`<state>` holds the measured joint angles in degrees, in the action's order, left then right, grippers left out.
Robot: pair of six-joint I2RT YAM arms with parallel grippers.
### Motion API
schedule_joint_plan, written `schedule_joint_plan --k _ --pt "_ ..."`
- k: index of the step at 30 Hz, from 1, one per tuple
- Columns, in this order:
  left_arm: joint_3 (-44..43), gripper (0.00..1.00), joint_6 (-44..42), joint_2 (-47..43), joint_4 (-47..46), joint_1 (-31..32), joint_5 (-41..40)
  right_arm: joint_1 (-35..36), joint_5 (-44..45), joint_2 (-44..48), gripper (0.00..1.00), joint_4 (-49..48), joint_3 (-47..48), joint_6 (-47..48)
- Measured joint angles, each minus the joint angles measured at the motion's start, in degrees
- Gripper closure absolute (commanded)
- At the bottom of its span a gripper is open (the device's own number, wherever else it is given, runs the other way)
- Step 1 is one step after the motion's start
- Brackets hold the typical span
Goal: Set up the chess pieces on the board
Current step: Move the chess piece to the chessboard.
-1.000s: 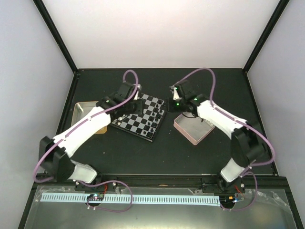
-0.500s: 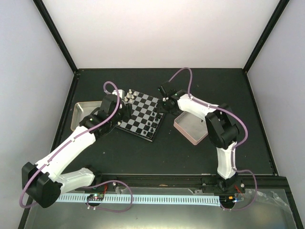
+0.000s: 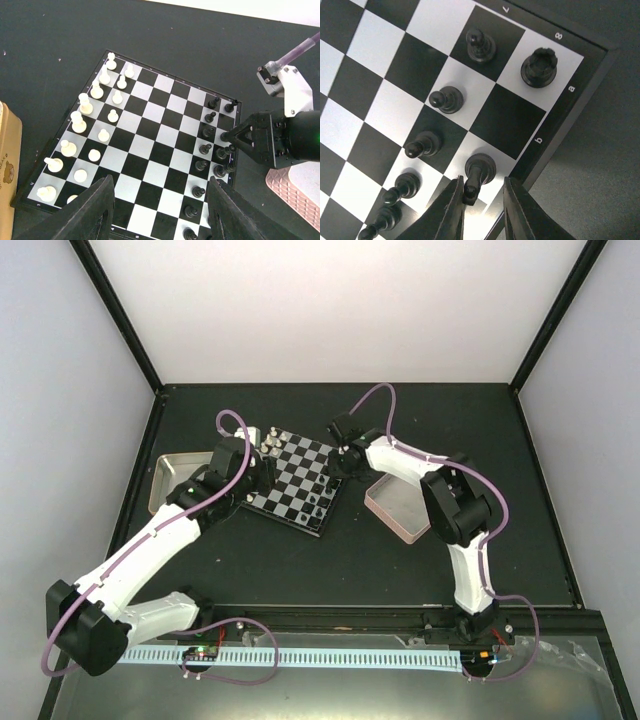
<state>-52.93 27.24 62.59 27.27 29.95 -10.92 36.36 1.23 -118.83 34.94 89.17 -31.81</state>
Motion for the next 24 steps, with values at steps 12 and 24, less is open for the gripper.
schedule_joint_plan --k 12,24 --pt "0.04 0.47 0.0 0.0 0.04 -0.02 0.02 0.28 2.1 -1.44 0.89 1.09 1.22 0.24" --pt "0.04 0.47 0.02 0.0 0.28 -0.02 0.04 0.31 5.64 -4.13 0.87 1.07 4.57 0.96"
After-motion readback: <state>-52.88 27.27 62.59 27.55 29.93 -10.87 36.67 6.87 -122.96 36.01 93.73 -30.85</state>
